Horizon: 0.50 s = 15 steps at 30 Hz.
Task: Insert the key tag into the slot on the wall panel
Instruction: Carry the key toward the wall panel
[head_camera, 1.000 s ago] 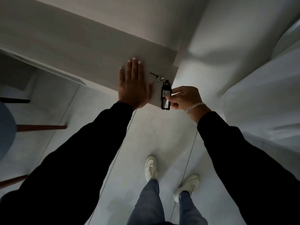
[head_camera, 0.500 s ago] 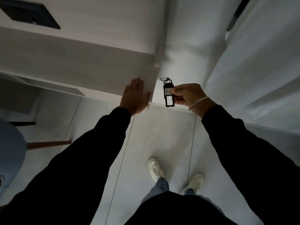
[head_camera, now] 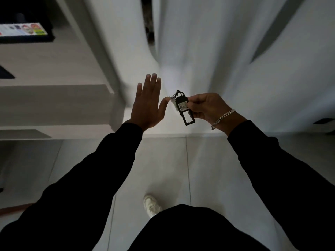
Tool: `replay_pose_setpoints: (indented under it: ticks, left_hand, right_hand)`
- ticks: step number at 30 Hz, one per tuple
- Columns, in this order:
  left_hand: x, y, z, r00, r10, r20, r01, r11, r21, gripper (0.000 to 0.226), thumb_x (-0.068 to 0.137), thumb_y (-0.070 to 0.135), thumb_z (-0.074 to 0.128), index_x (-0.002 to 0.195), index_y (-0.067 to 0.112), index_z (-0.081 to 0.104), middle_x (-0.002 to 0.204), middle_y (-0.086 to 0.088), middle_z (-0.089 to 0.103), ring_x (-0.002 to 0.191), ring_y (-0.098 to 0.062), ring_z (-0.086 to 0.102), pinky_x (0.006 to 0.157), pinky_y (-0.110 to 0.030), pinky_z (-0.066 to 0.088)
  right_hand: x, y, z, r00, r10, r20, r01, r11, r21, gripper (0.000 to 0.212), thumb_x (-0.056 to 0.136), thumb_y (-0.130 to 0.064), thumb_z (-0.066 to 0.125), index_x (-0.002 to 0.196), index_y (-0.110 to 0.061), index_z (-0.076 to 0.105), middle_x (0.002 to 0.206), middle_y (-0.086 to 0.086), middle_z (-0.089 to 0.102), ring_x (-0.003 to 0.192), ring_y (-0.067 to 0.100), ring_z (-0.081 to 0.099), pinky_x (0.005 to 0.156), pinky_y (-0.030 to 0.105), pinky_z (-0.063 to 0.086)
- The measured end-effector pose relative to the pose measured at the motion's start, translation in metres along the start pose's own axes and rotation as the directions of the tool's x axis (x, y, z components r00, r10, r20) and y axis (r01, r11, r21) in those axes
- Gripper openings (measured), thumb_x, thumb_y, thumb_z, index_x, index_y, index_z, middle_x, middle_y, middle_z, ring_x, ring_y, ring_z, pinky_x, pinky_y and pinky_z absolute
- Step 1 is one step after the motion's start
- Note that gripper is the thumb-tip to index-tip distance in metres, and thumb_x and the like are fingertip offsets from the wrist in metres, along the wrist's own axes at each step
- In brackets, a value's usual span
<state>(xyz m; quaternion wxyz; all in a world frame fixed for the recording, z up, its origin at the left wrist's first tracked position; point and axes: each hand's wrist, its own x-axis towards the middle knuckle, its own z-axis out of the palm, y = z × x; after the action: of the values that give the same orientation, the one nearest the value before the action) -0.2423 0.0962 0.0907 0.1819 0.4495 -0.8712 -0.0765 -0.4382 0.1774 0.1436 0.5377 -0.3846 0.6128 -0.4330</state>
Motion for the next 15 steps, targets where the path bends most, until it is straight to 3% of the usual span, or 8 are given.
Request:
replay_pose_setpoints:
  ticks: [3, 8, 15]
  left_hand:
    - [0.015, 0.06, 0.01, 0.999, 0.013, -0.048, -0.015, 0.999, -0.043, 0.068, 0.101, 0.04, 0.034, 0.155, 0.0, 0.02, 0.167, -0.019, 0.013, 0.156, -0.034, 0.005, 0.127, -0.056, 0.009]
    - [0.032, 0.158, 0.033, 0.989, 0.074, -0.13, -0.083, 0.995, -0.059, 0.068, 0.102, 0.037, 0.036, 0.155, -0.002, 0.02, 0.166, -0.021, 0.014, 0.155, -0.037, 0.005, 0.127, -0.054, 0.009]
    - [0.087, 0.273, 0.054, 0.957, 0.22, -0.189, -0.237, 0.969, -0.071, 0.068, 0.102, 0.038, 0.035, 0.155, -0.001, 0.018, 0.166, -0.021, 0.013, 0.155, -0.037, 0.005, 0.127, -0.055, 0.009]
  right_hand:
    - [-0.031, -0.004, -0.055, 0.999, -0.033, -0.027, 0.033, 0.999, -0.003, 0.025, 0.086, 0.005, 0.058, 0.11, 0.008, 0.062, 0.112, 0.034, 0.063, 0.087, 0.03, 0.063, 0.076, 0.034, 0.059]
    - [-0.077, -0.003, -0.153, 0.994, -0.08, -0.075, 0.079, 0.997, -0.012, 0.028, 0.086, 0.005, 0.058, 0.113, 0.01, 0.059, 0.089, 0.014, 0.067, 0.067, 0.015, 0.065, 0.065, 0.025, 0.061]
    - [-0.114, -0.003, -0.269, 0.974, -0.102, -0.204, 0.101, 0.995, -0.016, 0.029, 0.087, 0.007, 0.055, 0.115, 0.014, 0.056, 0.106, 0.029, 0.061, 0.08, 0.029, 0.06, 0.083, 0.043, 0.054]
